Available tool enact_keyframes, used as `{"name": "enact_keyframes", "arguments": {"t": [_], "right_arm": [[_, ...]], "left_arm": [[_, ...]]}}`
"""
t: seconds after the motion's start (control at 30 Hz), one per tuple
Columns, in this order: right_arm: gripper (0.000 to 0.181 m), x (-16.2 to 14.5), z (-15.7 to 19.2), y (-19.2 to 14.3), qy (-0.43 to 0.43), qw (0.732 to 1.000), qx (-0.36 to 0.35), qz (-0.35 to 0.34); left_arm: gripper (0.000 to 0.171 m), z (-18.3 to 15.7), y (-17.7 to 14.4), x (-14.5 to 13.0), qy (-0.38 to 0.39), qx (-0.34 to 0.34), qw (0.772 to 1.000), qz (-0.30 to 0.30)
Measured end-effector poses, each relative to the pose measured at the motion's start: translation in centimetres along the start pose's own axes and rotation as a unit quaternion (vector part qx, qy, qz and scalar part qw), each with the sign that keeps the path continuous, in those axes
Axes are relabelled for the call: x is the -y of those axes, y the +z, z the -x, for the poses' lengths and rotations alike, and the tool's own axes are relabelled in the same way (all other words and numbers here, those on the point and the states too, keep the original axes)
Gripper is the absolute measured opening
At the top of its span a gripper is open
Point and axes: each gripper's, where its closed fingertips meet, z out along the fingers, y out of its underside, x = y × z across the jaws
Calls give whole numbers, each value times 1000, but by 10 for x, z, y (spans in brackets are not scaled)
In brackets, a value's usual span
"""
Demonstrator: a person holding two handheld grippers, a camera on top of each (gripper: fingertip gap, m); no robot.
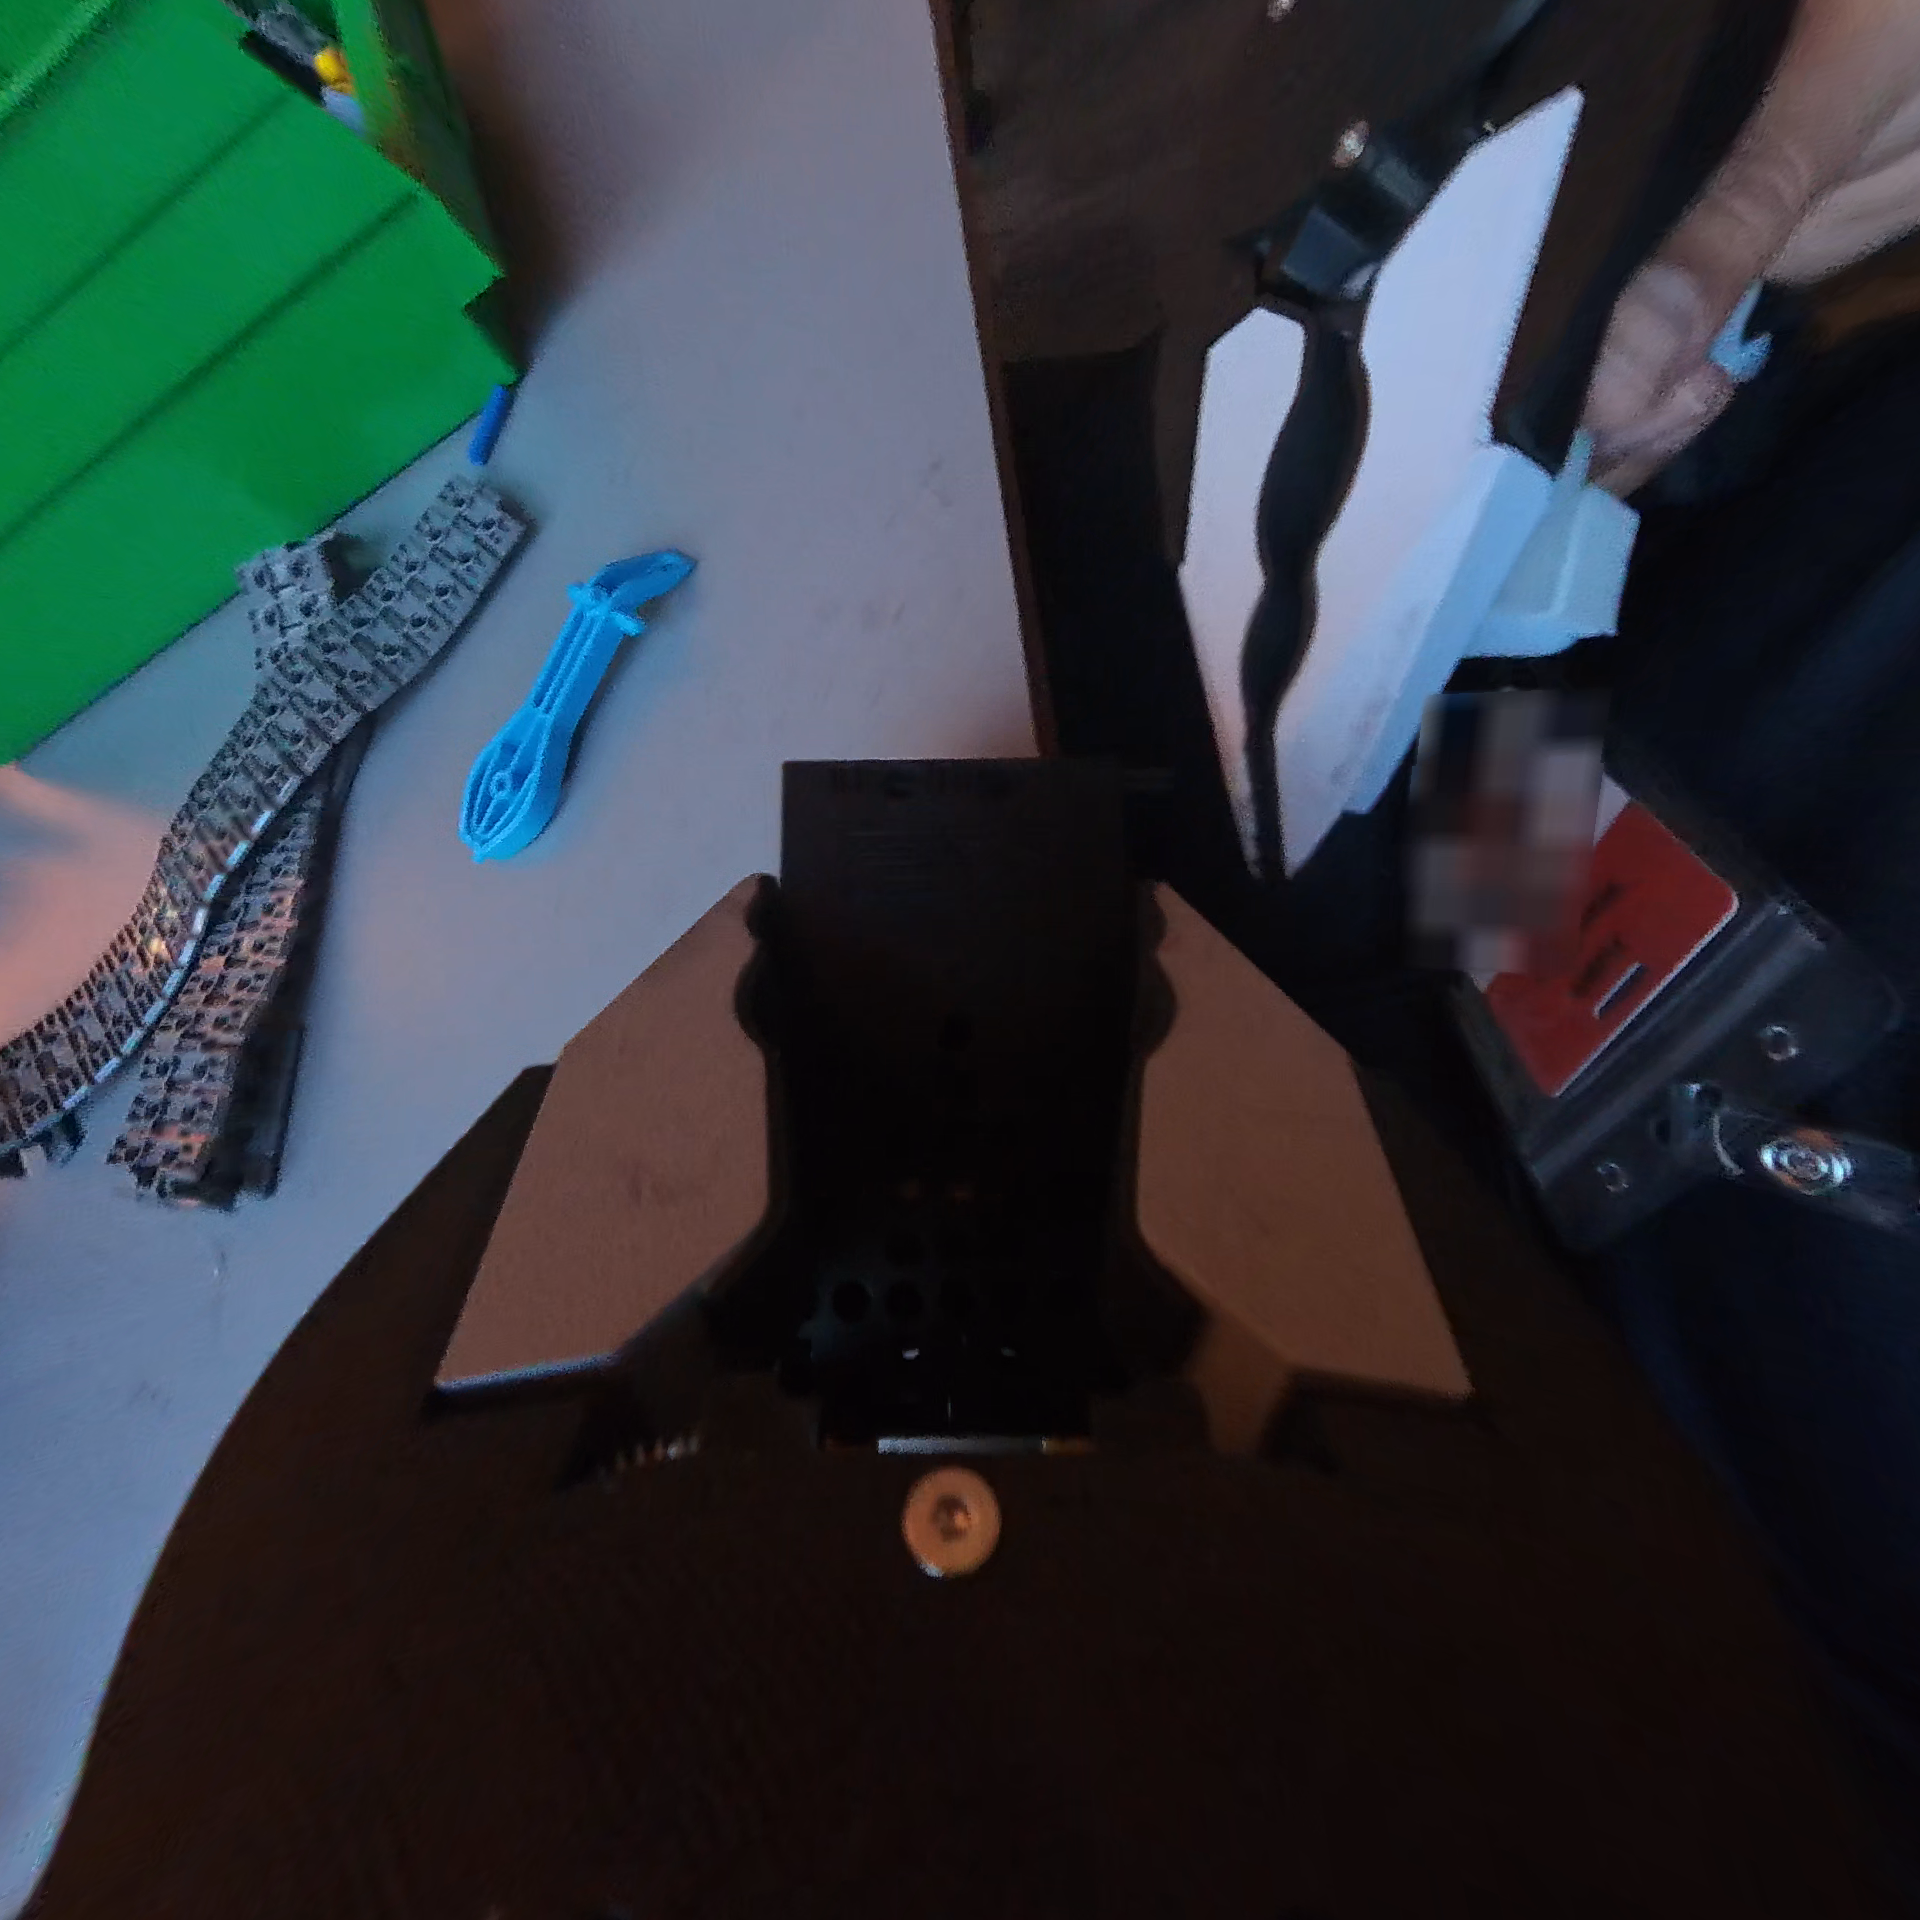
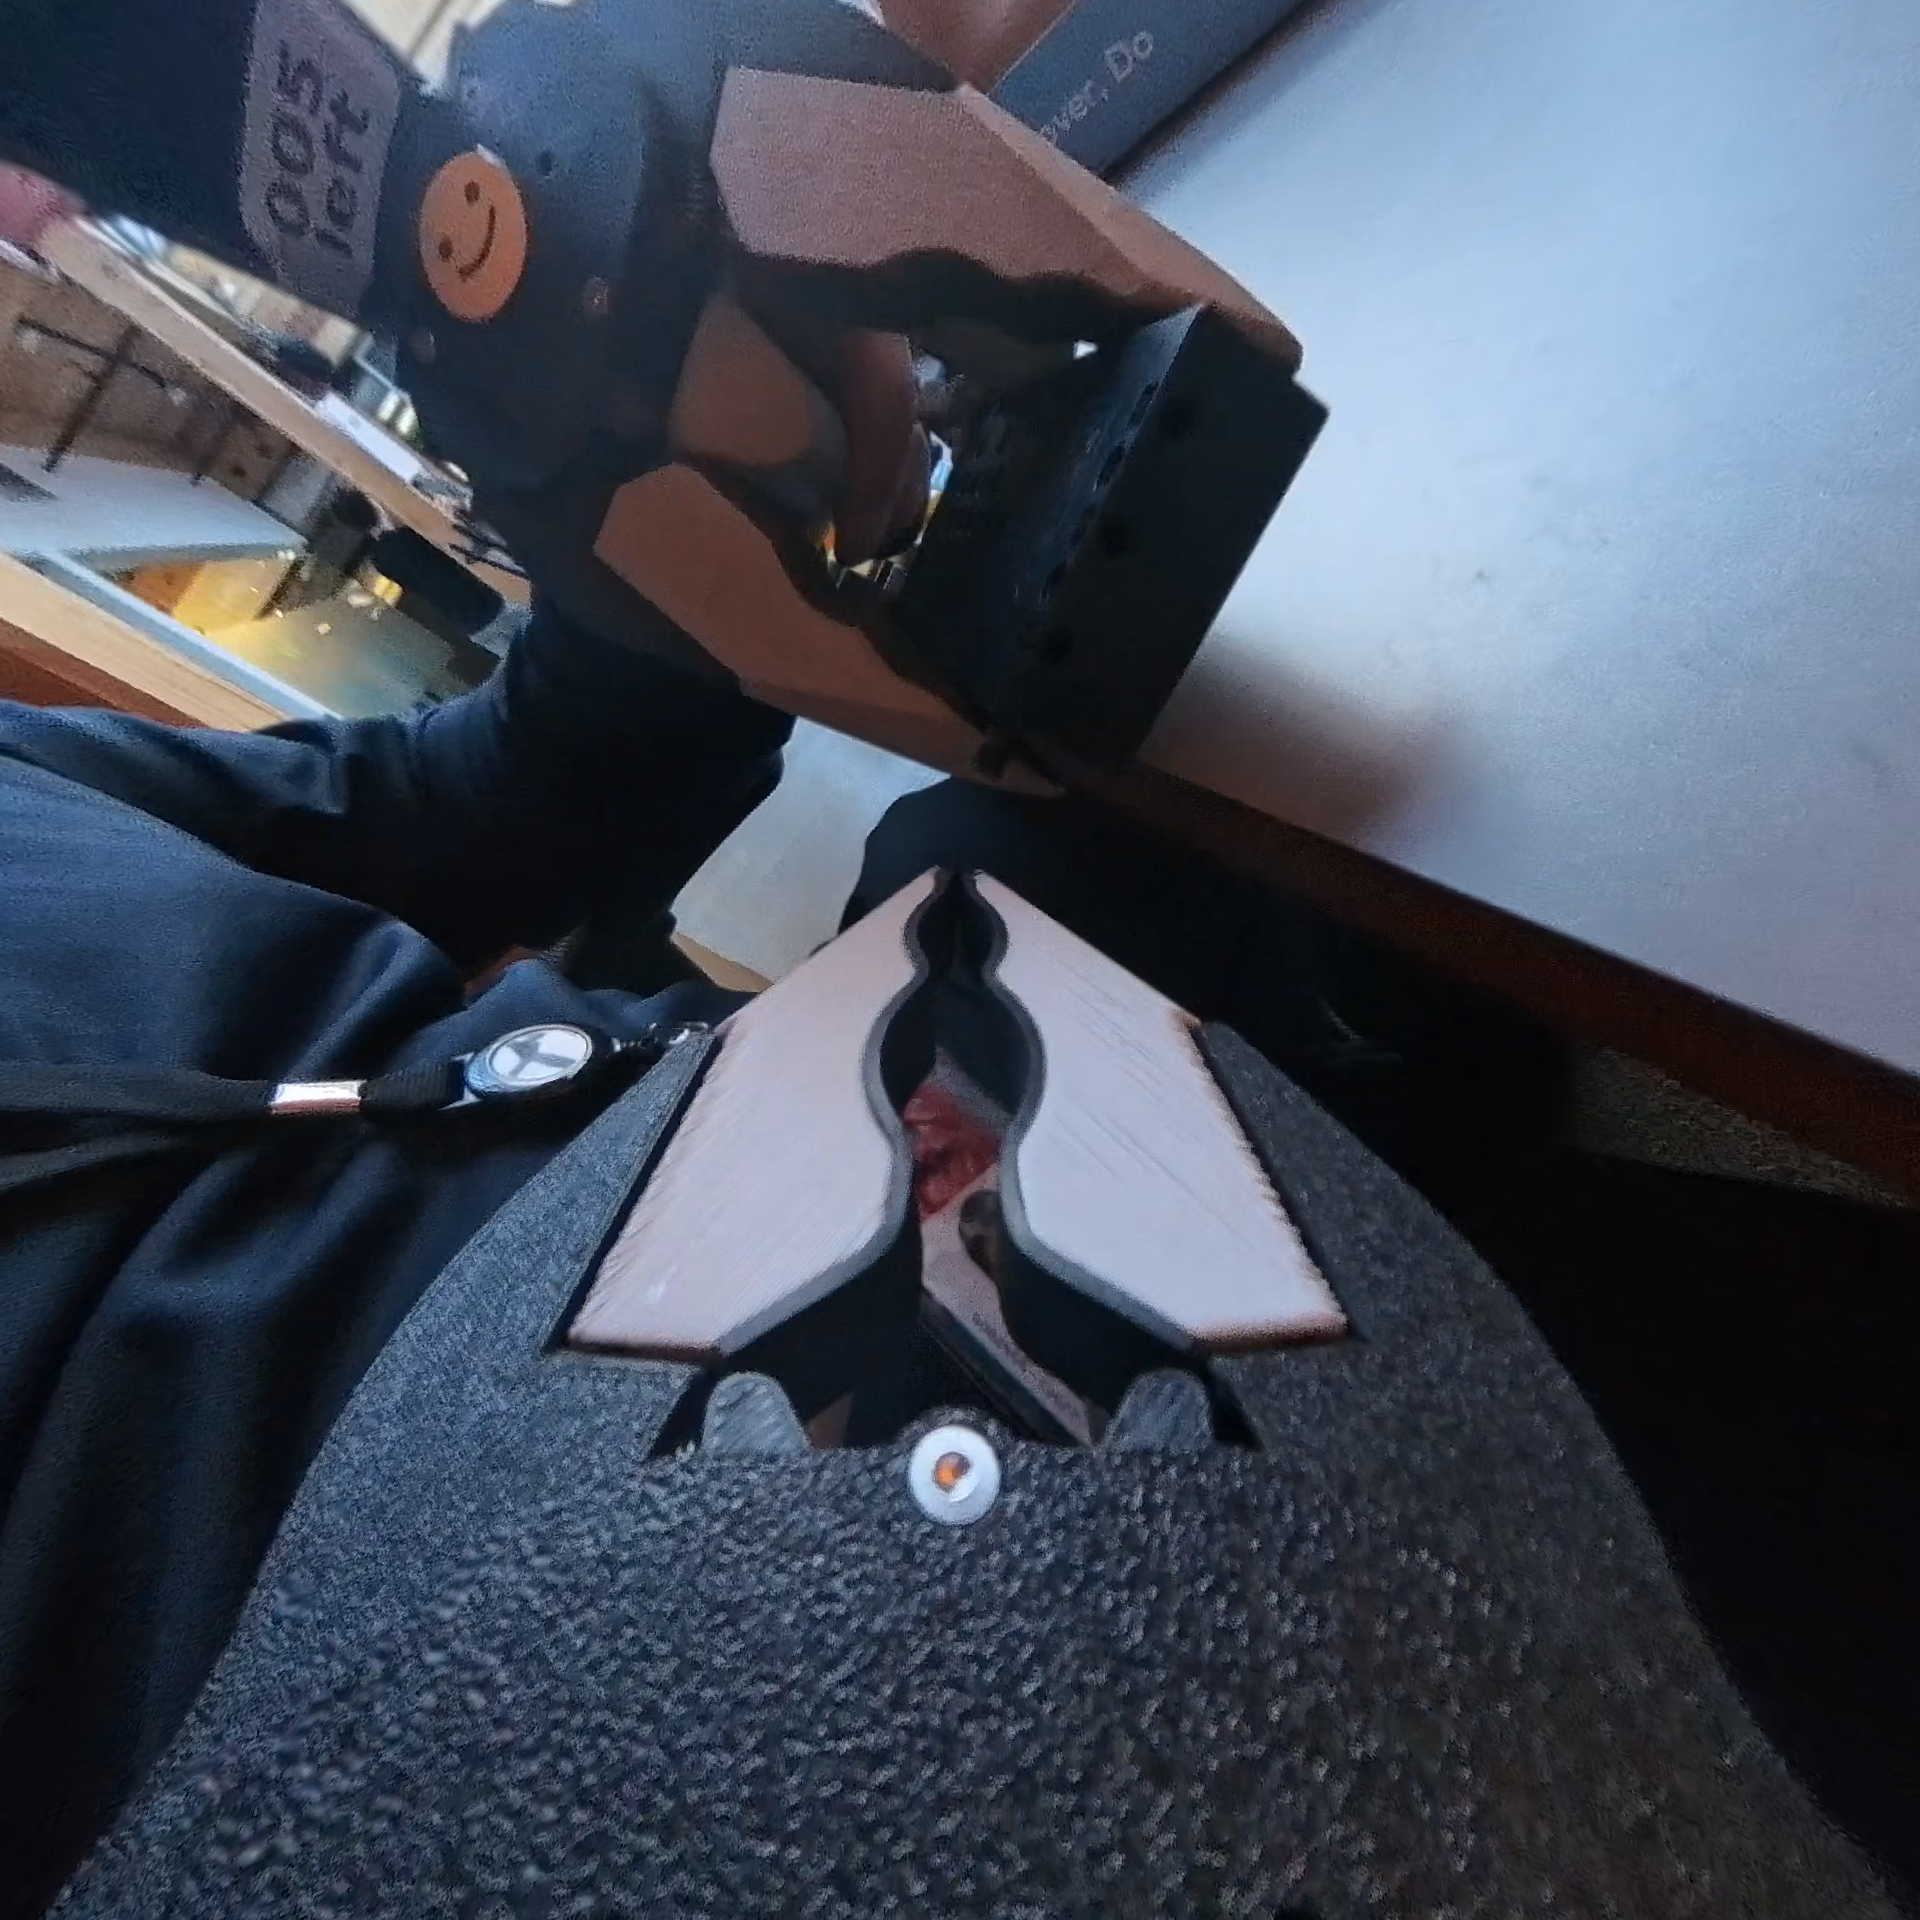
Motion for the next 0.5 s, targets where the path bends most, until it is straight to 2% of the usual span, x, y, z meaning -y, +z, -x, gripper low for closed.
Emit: {"name": "enact_keyframes", "arguments": {"t": [0.17,0.37,0.5], "right_arm": [[0,0,0,-9,47,998,42,-19],[0,-5,-3,-5,59,997,44,-16],[0,-11,-16,-7,76,997,23,-5]], "left_arm": [[66,-15,10,0,13,-15,1000,5],[66,-16,13,-2,15,-18,1000,14],[66,-16,13,-2,12,-21,1000,13]]}}
